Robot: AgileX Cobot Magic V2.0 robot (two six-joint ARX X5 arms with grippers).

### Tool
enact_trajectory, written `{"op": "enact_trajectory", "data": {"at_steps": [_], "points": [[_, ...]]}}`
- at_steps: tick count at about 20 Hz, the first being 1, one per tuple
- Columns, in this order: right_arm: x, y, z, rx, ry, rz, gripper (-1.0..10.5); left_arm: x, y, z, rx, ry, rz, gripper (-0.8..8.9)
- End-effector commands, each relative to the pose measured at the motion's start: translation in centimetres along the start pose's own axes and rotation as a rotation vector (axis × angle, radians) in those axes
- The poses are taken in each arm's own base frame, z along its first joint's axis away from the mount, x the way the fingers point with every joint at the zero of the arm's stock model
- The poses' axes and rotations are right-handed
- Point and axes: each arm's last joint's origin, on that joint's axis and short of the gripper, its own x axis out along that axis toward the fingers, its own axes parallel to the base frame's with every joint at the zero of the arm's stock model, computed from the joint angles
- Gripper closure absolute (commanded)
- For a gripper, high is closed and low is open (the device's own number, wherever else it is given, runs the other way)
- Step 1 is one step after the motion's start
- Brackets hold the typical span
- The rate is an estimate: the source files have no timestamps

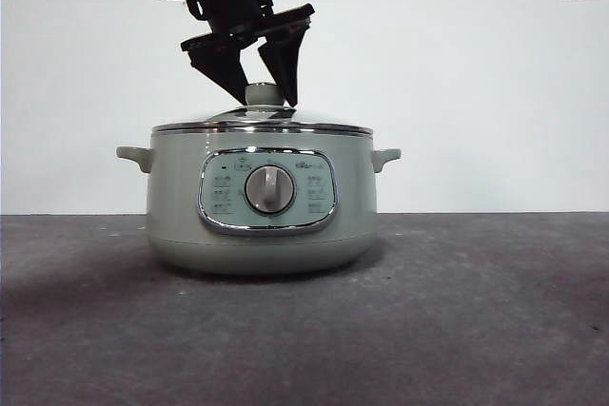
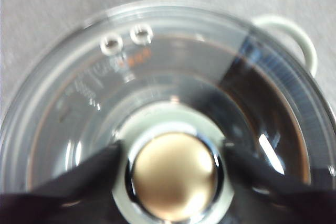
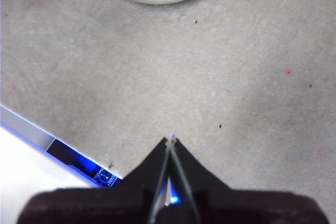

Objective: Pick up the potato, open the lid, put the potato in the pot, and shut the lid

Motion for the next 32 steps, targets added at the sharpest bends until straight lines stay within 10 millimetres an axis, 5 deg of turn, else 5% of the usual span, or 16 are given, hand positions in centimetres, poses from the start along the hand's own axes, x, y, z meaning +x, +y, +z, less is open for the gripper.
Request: {"op": "enact_trajectory", "data": {"at_steps": [1, 6, 10, 11, 20, 32], "points": [[0.2, 0.0, -0.1, 0.005, 0.004, -0.001, 9.5, -0.1, 0.0, -0.7, -0.025, 0.041, -0.006, 1.4], [0.2, 0.0, -0.1, 0.007, 0.002, -0.002, 9.5, -7.8, -0.4, -1.0, -0.02, -0.044, -0.005, 2.09], [0.2, 0.1, 0.1, 0.014, -0.013, -0.005, 9.5, -14.2, -1.0, -3.4, 0.013, 0.007, -0.013, 7.72], [0.2, 0.1, 0.2, 0.016, -0.022, -0.002, 9.5, -15.4, -1.2, -4.0, 0.028, 0.017, -0.014, 8.24], [0.2, 0.1, 0.4, 0.021, -0.049, 0.004, 9.5, -22.4, -1.6, -6.2, 0.038, -0.128, 0.001, 8.17], [0.2, 0.1, 0.4, 0.021, -0.048, 0.004, 9.5, -22.8, -0.6, -6.6, -0.026, -0.13, 0.076, 8.17]]}}
